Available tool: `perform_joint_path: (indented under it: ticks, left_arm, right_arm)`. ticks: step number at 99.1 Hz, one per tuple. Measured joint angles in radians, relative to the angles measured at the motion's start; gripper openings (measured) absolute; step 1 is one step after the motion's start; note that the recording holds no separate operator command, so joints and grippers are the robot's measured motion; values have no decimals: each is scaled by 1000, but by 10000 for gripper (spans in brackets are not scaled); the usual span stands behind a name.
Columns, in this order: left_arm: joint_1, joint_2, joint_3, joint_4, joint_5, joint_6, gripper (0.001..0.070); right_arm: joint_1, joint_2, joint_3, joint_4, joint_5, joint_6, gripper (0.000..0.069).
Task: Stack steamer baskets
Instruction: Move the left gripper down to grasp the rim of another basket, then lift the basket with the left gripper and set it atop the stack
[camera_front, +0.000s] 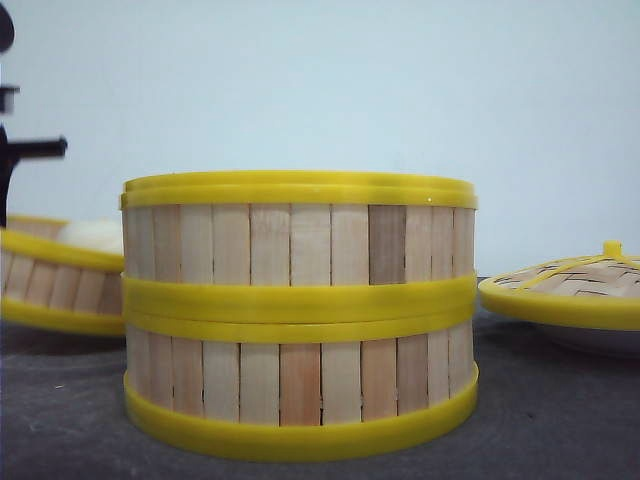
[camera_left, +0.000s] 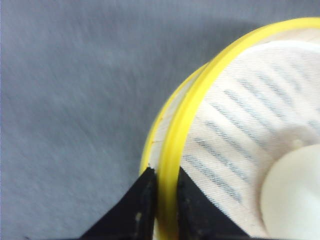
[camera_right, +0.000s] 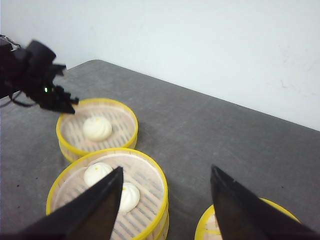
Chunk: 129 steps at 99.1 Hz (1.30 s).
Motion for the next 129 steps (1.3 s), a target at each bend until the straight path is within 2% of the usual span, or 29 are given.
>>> perform_joint_path:
  ticks: [7, 17, 27, 40, 50, 62, 87, 109, 120, 129]
  left_arm:
    - [2, 0, 69, -50, 15, 10, 25]
    - [1, 0, 174, -109, 66, 16, 25]
    - [0, -4, 270, -158, 135, 17, 25]
    - [-2, -27, 378, -264, 257, 18, 25]
    - [-26, -65, 429, -328, 328, 31, 25]
    - [-78, -118, 435, -360, 377, 41, 25]
    - [-254, -165, 435, -449, 387, 83, 25]
    - [-398, -165, 435, -464, 385, 100, 25]
    - [-454, -169, 414, -468, 336, 119, 25]
    - [-475, -171, 371, -468, 293, 126, 25]
  right_arm:
    - [0, 0, 0, -3, 0, 0, 335]
    - [0, 0, 0, -4, 1, 0, 335]
    - [0, 0, 0, -4, 2, 0, 335]
    - [0, 0, 0, -4, 2, 0, 335]
    - [0, 0, 0, -4, 2, 0, 335]
    - [0, 0, 0, -1, 2, 0, 335]
    - [0, 0, 0, 13, 2, 0, 335]
    - [0, 0, 0, 9, 2, 0, 335]
    - [0, 0, 0, 3, 2, 0, 335]
    - [0, 0, 0, 3, 2, 0, 335]
